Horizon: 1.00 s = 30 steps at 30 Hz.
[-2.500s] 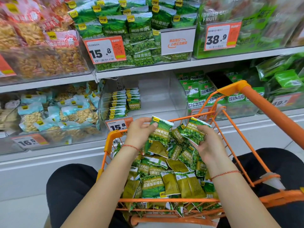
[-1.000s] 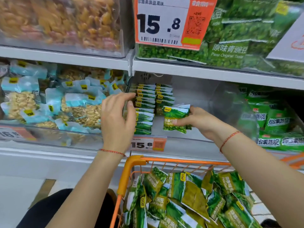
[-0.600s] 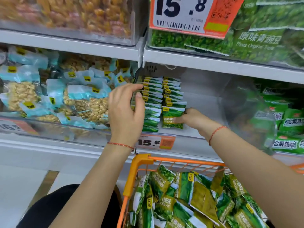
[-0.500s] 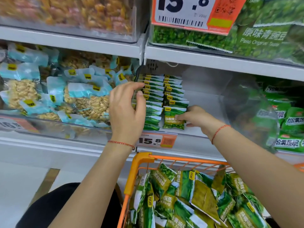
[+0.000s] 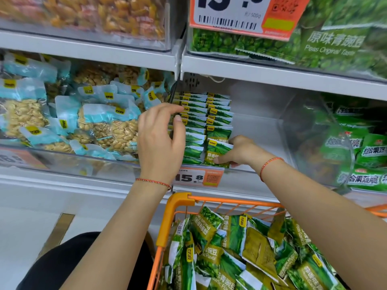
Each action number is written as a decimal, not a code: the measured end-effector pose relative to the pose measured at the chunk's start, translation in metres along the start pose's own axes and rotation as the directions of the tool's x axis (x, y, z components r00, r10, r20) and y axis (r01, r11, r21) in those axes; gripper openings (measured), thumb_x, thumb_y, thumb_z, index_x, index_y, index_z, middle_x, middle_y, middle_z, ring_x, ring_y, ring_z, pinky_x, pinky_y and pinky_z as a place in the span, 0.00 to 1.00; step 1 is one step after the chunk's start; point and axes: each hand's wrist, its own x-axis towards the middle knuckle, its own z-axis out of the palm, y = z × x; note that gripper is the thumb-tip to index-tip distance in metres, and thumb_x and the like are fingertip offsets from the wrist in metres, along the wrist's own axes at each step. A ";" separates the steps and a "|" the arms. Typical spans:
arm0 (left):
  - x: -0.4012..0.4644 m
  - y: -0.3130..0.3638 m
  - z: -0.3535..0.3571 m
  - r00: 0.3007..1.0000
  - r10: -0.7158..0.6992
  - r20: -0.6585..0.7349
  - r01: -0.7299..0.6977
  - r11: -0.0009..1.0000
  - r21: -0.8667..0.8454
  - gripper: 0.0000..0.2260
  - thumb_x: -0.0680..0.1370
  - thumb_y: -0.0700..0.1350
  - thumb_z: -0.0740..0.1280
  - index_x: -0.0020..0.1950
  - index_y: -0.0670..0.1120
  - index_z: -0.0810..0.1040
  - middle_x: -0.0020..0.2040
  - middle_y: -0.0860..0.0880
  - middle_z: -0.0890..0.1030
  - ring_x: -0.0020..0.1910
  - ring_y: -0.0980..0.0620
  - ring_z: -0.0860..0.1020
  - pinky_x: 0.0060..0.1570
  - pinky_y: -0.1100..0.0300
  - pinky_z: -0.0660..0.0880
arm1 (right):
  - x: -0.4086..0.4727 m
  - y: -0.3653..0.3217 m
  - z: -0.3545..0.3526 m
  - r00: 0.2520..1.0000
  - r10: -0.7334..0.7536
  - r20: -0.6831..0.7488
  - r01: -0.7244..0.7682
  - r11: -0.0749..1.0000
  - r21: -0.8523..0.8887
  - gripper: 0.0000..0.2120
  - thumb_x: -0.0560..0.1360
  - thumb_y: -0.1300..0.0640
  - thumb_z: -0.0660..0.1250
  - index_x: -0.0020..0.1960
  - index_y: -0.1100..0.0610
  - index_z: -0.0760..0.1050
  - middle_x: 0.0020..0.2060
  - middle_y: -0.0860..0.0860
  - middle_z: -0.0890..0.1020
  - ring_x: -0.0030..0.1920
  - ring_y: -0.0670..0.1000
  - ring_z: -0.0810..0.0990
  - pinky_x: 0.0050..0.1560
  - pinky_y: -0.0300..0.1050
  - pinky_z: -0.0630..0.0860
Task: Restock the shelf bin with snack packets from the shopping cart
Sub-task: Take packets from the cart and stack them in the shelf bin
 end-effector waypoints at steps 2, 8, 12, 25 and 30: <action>-0.001 0.000 0.000 1.000 -0.003 0.001 0.003 1.000 -0.001 0.09 0.78 0.40 0.61 0.53 0.45 0.79 0.52 0.50 0.78 0.55 0.51 0.73 0.56 0.70 0.61 | 0.001 0.001 -0.001 0.998 -0.002 -0.055 -0.001 0.998 -0.067 0.31 0.66 0.52 0.78 0.64 0.63 0.71 0.52 0.55 0.79 0.48 0.55 0.82 0.55 0.51 0.78; 0.000 -0.001 0.000 1.000 -0.003 0.002 0.003 1.000 0.007 0.09 0.78 0.40 0.61 0.53 0.45 0.79 0.52 0.50 0.78 0.54 0.50 0.73 0.55 0.69 0.62 | 0.002 0.002 -0.004 0.966 -0.110 -0.234 0.065 0.980 -0.190 0.34 0.69 0.52 0.76 0.70 0.59 0.66 0.65 0.55 0.74 0.64 0.56 0.73 0.58 0.44 0.71; -0.001 0.000 0.000 1.000 0.000 0.006 0.000 1.000 0.012 0.09 0.78 0.40 0.61 0.53 0.45 0.79 0.52 0.49 0.78 0.54 0.49 0.73 0.55 0.66 0.63 | 0.003 0.001 -0.002 0.968 -0.063 -0.245 0.026 0.988 -0.155 0.40 0.68 0.53 0.77 0.73 0.58 0.59 0.66 0.58 0.70 0.65 0.58 0.71 0.58 0.47 0.71; 0.000 -0.002 0.001 1.000 0.008 0.023 -0.009 0.999 0.035 0.10 0.78 0.41 0.60 0.54 0.45 0.79 0.52 0.49 0.79 0.54 0.49 0.73 0.55 0.74 0.60 | -0.001 0.005 -0.003 0.961 -0.063 -0.268 0.006 0.978 -0.209 0.27 0.69 0.55 0.76 0.65 0.60 0.74 0.52 0.57 0.82 0.55 0.55 0.79 0.48 0.42 0.74; 0.000 -0.002 0.001 1.000 0.012 0.026 -0.013 0.999 0.041 0.09 0.78 0.41 0.60 0.54 0.45 0.79 0.52 0.49 0.79 0.54 0.49 0.73 0.55 0.73 0.60 | 0.000 0.007 -0.007 0.937 -0.070 -0.342 0.062 0.997 -0.035 0.27 0.69 0.58 0.74 0.66 0.60 0.73 0.50 0.59 0.83 0.56 0.55 0.79 0.54 0.44 0.76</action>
